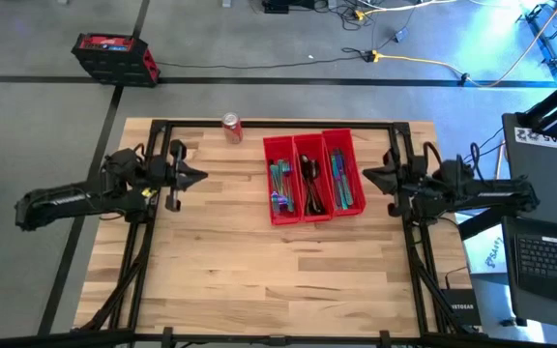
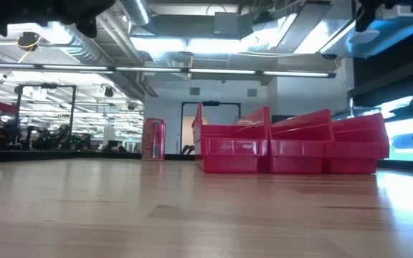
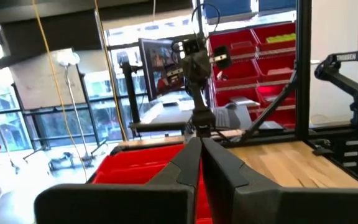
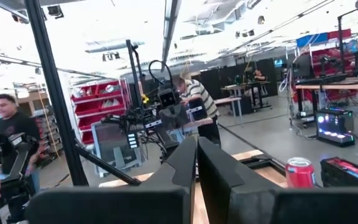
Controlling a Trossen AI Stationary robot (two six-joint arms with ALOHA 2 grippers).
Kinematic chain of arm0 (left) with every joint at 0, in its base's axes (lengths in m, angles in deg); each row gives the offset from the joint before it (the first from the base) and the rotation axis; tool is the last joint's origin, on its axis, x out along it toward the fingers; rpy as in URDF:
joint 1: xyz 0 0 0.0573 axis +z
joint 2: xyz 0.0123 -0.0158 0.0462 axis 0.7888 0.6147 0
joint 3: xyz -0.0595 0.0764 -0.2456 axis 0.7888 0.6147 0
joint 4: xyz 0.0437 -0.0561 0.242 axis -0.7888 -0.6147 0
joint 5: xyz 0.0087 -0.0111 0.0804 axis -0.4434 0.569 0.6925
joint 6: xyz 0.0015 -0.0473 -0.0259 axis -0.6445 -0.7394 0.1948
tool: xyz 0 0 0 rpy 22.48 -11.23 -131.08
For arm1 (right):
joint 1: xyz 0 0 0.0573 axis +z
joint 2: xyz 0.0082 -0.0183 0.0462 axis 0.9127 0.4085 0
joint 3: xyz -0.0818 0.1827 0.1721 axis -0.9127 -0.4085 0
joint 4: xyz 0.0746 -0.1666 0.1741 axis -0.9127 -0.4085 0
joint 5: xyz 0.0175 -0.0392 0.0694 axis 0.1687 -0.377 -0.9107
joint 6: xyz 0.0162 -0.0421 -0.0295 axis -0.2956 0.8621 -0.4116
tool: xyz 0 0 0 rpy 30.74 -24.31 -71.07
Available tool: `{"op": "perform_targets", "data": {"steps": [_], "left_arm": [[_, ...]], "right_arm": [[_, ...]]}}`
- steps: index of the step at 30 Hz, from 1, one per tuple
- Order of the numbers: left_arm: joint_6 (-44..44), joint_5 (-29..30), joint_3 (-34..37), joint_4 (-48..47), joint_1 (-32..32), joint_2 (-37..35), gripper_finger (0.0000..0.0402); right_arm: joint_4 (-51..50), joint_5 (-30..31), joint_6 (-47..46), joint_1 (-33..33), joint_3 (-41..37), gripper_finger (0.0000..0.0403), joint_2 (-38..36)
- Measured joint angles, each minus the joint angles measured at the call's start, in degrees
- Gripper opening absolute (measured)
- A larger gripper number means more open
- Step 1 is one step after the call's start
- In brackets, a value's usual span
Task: Sort silverware
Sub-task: Return to Home Position
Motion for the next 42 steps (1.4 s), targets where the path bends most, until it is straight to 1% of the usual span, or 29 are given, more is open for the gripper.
{"op": "perform_targets", "data": {"steps": [4,11,17,20,23,27,30,32,35,42], "left_arm": [[-1.5,0.6,2.6,1.3,0.0,-1.9,0.0],[-2.3,1.2,8.6,9.5,0.0,-4.2,0.0],[-2.6,2.6,13.5,16.6,0.0,-5.0,0.0],[-3.7,2.6,15.6,19.6,0.0,-5.0,0.0],[-4.9,2.6,16.7,21.2,0.0,-5.0,0.0],[-5.3,2.6,17.4,22.3,0.0,-5.0,0.0],[-5.1,2.5,18.7,26.9,0.0,-5.0,0.0],[-5.0,3.2,19.0,29.1,0.0,-5.0,0.0],[-5.0,3.8,19.0,28.7,0.0,-5.0,0.0],[-5.3,3.3,19.0,28.3,0.0,-5.1,0.0]], "right_arm": [[0.7,0.2,-0.4,0.0,-2.4,0.0,-3.1],[2.7,-0.4,-0.2,0.0,-5.5,0.0,-7.4],[4.4,0.2,-0.2,0.0,-9.4,0.0,-10.9],[7.4,0.2,-0.2,0.0,-12.1,0.0,-12.4],[10.5,0.2,-0.1,0.0,-14.5,0.0,-13.7],[11.7,0.3,-0.1,0.0,-16.8,0.0,-14.9],[12.8,0.5,0.0,0.0,-18.5,0.0,-16.0],[13.9,2.1,0.0,0.0,-20.0,0.0,-17.1],[16.5,3.4,0.0,0.0,-22.0,0.0,-18.4],[16.9,3.1,0.4,0.0,-22.0,0.0,-18.3]]}}
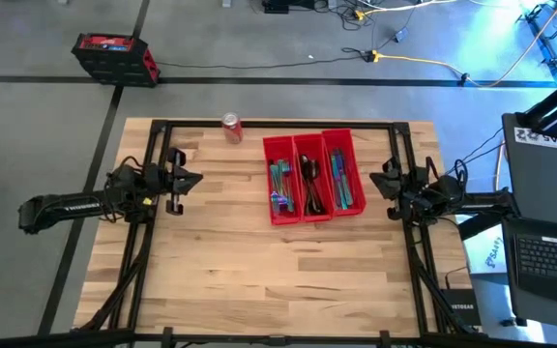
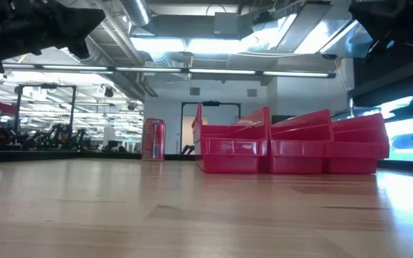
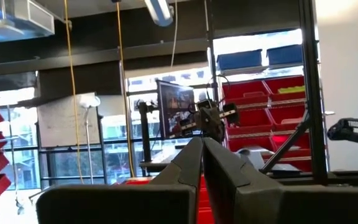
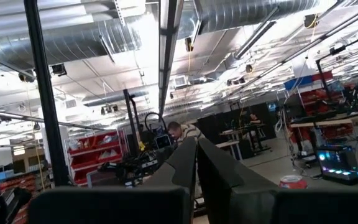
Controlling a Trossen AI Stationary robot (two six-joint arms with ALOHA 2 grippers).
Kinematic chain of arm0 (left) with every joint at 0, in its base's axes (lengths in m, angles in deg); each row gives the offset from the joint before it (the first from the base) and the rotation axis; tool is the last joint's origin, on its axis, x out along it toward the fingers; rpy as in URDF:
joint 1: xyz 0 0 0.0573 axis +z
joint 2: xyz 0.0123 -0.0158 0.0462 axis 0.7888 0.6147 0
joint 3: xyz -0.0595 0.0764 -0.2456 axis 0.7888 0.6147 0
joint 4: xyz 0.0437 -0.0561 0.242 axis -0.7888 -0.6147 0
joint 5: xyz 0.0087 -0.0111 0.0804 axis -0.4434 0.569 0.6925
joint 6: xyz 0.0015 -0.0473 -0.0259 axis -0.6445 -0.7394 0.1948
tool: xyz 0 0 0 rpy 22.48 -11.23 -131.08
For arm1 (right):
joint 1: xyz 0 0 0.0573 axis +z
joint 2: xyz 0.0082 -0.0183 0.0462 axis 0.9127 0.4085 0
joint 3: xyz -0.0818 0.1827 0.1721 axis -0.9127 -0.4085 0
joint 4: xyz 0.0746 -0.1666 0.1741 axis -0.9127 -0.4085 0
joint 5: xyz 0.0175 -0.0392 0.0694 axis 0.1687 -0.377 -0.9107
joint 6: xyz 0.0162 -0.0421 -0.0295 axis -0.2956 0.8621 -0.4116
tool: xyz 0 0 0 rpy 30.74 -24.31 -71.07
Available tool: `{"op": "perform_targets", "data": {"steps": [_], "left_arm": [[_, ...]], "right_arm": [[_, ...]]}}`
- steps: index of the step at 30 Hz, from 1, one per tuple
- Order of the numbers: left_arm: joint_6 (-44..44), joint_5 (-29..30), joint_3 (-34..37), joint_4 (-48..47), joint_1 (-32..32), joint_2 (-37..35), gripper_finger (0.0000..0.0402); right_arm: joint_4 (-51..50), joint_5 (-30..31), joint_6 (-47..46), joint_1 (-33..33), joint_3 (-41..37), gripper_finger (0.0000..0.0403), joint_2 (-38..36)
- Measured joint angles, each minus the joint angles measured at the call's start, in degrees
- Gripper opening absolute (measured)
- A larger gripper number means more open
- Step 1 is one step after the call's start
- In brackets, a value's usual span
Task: Sort silverware
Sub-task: Return to Home Position
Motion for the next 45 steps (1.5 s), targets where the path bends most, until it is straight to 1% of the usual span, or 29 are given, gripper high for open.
{"op": "perform_targets", "data": {"steps": [4,11,18,22,25,28,34,39,45], "left_arm": [[-0.2,0.0,0.0,-1.4,0.0,0.0,0.0],[0.7,-0.1,0.0,-12.5,0.0,0.0,0.0],[4.4,-0.1,0.0,-12.4,0.0,0.0,0.0],[3.7,-0.1,0.0,-13.2,0.0,0.0,0.0],[3.0,-0.1,0.0,-16.0,0.0,0.0,0.0],[3.5,1.8,0.0,-18.2,0.0,0.0,0.0],[4.7,5.5,0.0,-20.2,0.0,-0.2,0.0],[3.6,7.3,0.0,-22.8,-0.6,-3.4,0.0],[4.6,8.6,0.0,-29.7,-3.0,-10.7,0.0]], "right_arm": [[-1.9,-0.3,0.3,0.0,0.0,0.0,0.0],[-9.7,-0.3,0.0,0.0,0.0,0.0,0.0],[-17.3,0.2,-0.5,0.0,0.0,0.0,0.0],[-19.7,0.2,-0.9,0.0,0.0,0.0,0.0],[-21.7,0.7,-1.9,0.0,0.0,0.0,0.0],[-24.1,1.2,-3.1,0.0,0.0,0.0,0.0],[-24.0,1.2,-3.4,0.0,0.0,0.0,0.0],[-24.0,1.2,-3.4,0.0,0.0,0.0,0.0],[-24.0,1.3,-3.3,0.0,0.0,0.0,0.0]]}}
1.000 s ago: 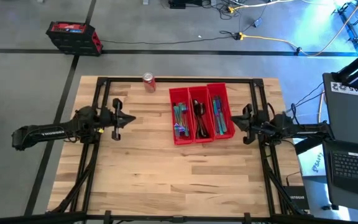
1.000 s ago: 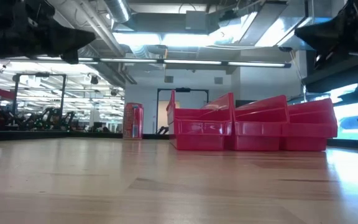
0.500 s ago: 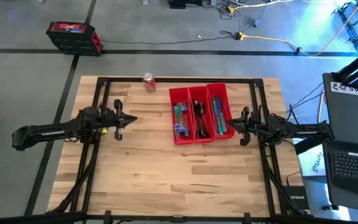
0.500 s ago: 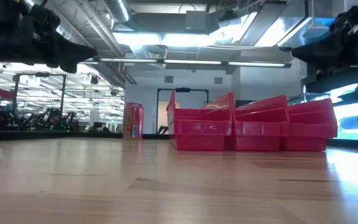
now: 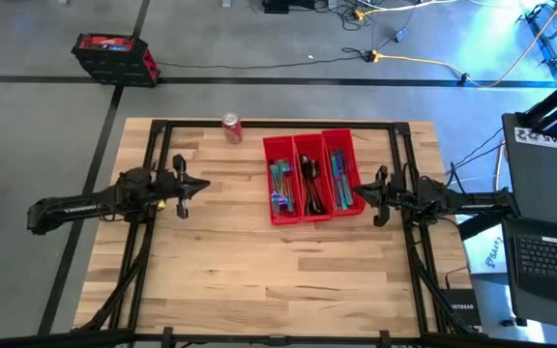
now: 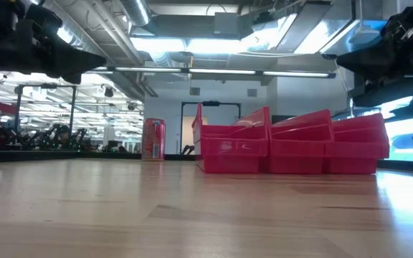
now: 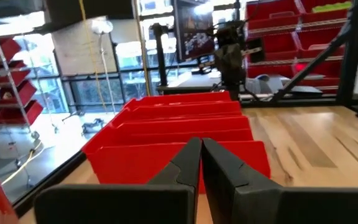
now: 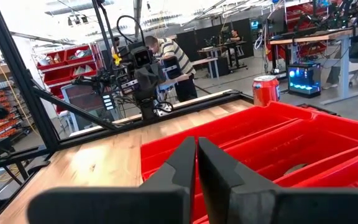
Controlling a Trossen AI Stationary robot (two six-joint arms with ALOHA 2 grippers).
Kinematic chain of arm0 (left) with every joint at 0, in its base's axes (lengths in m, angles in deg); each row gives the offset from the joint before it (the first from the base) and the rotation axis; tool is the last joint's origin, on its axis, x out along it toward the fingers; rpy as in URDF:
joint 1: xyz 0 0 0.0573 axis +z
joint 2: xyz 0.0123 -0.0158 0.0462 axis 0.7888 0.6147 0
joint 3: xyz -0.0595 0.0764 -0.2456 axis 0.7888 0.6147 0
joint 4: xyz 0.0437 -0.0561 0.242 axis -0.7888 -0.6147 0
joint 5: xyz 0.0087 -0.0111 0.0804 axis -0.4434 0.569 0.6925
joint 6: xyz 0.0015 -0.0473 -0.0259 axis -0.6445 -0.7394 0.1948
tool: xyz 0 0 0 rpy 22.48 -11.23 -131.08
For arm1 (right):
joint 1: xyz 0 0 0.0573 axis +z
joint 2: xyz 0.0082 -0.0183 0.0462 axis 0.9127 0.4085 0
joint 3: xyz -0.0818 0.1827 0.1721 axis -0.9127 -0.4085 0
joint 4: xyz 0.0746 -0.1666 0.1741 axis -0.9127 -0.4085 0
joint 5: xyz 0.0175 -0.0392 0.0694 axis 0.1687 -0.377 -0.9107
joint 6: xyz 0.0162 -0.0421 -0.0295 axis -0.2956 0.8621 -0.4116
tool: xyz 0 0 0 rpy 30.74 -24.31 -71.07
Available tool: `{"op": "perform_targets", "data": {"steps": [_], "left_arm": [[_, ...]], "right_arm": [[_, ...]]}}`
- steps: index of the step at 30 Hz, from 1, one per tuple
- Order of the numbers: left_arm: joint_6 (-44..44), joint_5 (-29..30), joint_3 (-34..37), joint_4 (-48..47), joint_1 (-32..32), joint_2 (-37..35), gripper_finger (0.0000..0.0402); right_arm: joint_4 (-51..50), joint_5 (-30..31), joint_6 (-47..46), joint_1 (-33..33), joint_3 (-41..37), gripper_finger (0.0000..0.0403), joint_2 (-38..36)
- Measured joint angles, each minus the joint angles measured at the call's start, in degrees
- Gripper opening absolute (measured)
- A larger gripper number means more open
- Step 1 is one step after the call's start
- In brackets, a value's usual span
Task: Sort silverware
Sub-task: Return to Home Position
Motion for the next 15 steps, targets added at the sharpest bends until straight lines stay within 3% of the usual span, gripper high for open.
{"op": "perform_targets", "data": {"steps": [5,15], "left_arm": [[0.1,3.7,0.0,-6.5,-2.6,-6.4,0.0],[0.7,4.1,0.0,-7.6,-8.5,-5.9,0.0]], "right_arm": [[0.0,0.4,0.0,0.0,0.0,0.0,0.0],[0.2,1.8,0.0,0.0,0.0,0.0,0.0]]}}
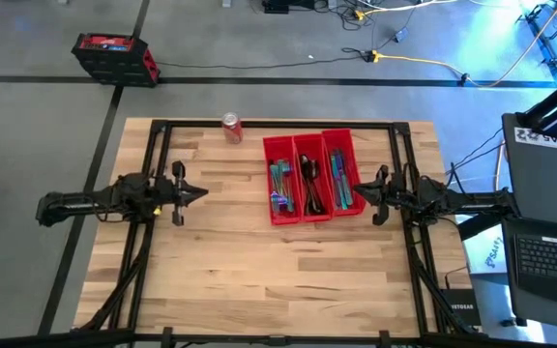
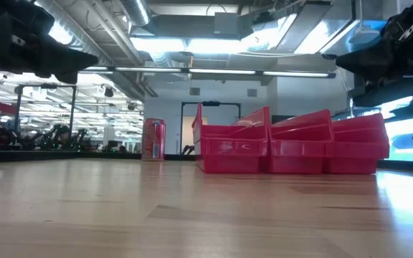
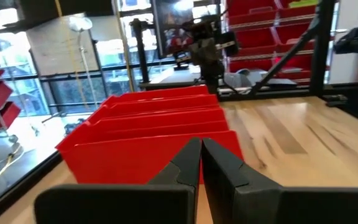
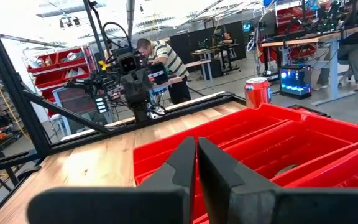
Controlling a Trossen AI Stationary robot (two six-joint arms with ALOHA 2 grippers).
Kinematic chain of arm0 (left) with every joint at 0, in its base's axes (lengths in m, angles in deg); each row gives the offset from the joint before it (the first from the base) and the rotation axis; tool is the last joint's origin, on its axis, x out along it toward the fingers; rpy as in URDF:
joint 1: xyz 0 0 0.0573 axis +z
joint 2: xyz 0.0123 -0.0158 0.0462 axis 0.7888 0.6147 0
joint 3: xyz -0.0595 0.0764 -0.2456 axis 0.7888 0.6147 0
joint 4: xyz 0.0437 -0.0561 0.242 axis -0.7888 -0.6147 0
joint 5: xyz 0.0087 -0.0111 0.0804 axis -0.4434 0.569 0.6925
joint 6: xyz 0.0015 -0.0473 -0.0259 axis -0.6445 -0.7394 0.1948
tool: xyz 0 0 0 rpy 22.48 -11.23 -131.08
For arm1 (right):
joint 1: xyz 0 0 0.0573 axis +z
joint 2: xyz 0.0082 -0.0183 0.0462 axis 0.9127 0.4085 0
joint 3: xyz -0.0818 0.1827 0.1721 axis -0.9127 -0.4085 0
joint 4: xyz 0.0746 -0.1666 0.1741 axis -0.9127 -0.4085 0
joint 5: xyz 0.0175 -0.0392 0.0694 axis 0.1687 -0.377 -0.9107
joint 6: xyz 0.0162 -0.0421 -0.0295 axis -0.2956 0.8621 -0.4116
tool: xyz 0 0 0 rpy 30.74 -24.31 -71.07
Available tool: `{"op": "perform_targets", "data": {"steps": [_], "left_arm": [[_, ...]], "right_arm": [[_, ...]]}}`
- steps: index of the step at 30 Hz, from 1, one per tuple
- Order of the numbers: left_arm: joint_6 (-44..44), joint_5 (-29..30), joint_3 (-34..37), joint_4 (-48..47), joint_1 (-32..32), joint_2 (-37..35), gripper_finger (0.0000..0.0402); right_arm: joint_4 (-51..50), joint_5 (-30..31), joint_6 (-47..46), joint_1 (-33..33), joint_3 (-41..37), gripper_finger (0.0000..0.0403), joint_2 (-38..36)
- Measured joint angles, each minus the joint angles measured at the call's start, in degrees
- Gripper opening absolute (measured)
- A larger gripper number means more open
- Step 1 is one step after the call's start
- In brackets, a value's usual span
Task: Sort silverware
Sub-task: Return to Home Position
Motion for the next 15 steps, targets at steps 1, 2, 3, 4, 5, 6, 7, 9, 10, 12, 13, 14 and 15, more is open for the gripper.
{"op": "perform_targets", "data": {"steps": [1,2,3,4,5,6,7,9,10,12,13,14,15], "left_arm": [[-0.1,0.0,0.0,0.0,-0.5,0.0,0.0],[-0.2,0.1,0.0,0.0,-0.8,0.0,0.0],[0.0,0.1,0.0,0.0,-1.1,0.0,0.0],[0.5,-0.2,0.0,-0.1,-1.3,0.0,0.0],[1.5,-0.9,0.0,-0.3,-1.5,0.0,0.0],[2.8,-1.7,0.0,-0.4,-1.6,0.0,0.0],[3.6,-2.0,0.0,-0.4,-1.8,0.0,0.0],[4.6,-2.2,0.0,-0.4,-2.2,0.0,0.0],[5.1,-2.3,0.0,-0.4,-2.4,0.0,0.0],[6.5,-2.4,0.0,-0.4,-2.9,0.1,0.0],[7.2,-2.4,0.0,-0.4,-3.0,0.1,0.0],[7.6,-2.4,0.0,-0.5,-3.1,0.1,0.0],[8.0,-2.4,0.0,-0.5,-3.2,0.1,0.0]], "right_arm": [[0.0,0.0,0.0,0.0,0.0,0.0,0.0],[0.0,-0.2,0.0,0.0,0.0,0.0,0.0],[0.0,-0.5,0.0,0.0,0.0,0.0,0.0],[0.0,-0.6,0.0,0.0,0.0,0.0,0.0],[0.0,-0.6,0.0,0.0,0.0,0.0,0.0],[0.0,-0.6,0.2,0.0,0.0,0.0,0.0],[0.0,-0.7,0.6,0.0,0.0,0.0,0.0],[0.0,-0.8,1.3,0.0,0.0,0.0,0.0],[-0.1,-0.9,1.3,0.0,0.0,0.0,0.0],[-0.1,-1.1,1.4,0.0,0.0,0.0,0.0],[-0.2,-1.5,1.5,0.0,0.0,0.0,0.0],[-0.2,-1.9,1.5,0.0,0.0,0.0,0.0],[-0.2,-2.0,1.5,0.0,0.0,0.0,0.0]]}}
